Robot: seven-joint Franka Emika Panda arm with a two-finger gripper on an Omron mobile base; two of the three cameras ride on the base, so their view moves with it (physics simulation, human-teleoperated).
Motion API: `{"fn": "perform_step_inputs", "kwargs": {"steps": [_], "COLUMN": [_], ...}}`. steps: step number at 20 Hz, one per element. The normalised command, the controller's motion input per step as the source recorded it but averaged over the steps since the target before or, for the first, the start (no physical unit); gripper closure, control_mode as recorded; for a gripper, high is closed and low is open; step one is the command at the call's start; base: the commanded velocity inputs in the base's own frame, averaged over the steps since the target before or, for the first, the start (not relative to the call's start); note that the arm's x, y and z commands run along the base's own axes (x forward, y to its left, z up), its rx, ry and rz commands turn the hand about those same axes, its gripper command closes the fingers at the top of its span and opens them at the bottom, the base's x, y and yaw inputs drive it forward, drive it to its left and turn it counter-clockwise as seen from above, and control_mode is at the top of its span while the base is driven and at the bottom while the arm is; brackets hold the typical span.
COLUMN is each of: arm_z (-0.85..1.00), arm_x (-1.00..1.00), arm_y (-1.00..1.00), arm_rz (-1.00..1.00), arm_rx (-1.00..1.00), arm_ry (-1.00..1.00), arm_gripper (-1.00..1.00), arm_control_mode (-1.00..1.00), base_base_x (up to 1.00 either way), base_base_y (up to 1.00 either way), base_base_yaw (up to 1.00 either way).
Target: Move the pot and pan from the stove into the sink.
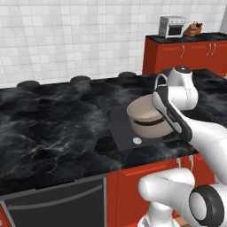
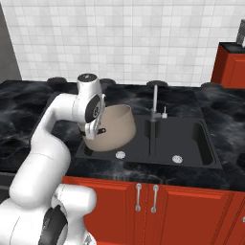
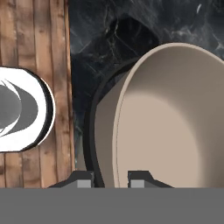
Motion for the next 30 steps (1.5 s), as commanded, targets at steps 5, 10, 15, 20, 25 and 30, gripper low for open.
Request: {"fn": "perform_step_inputs", "kwargs": {"steps": [5, 10, 15, 20, 25, 30], "arm_z": [-0.31, -0.37, -0.29, -0.39, -0.43, -0.4], "arm_x": [0.67, 0.63, 0.71, 0.65, 0.51, 0.47], "arm_y": [0.0, 0.0, 0.0, 0.0, 0.0, 0.0], "arm_rz": [0.01, 0.01, 0.0, 0.0, 0.0, 0.0], "arm_rx": [0.02, 0.03, 0.03, 0.01, 0.0, 0.01], "arm_ry": [0.0, 0.0, 0.0, 0.0, 0.0, 0.0], "arm_gripper": [1.0, 1.0, 1.0, 1.0, 1.0, 1.0], "arm_control_mode": [-1.0, -1.0, -1.0, -1.0, -1.0, -1.0], "base_base_x": [0.0, 0.0, 0.0, 0.0, 0.0, 0.0], "base_base_y": [0.0, 0.0, 0.0, 0.0, 0.0, 0.0], "base_base_yaw": [0.0, 0.0, 0.0, 0.0, 0.0, 0.0]}}
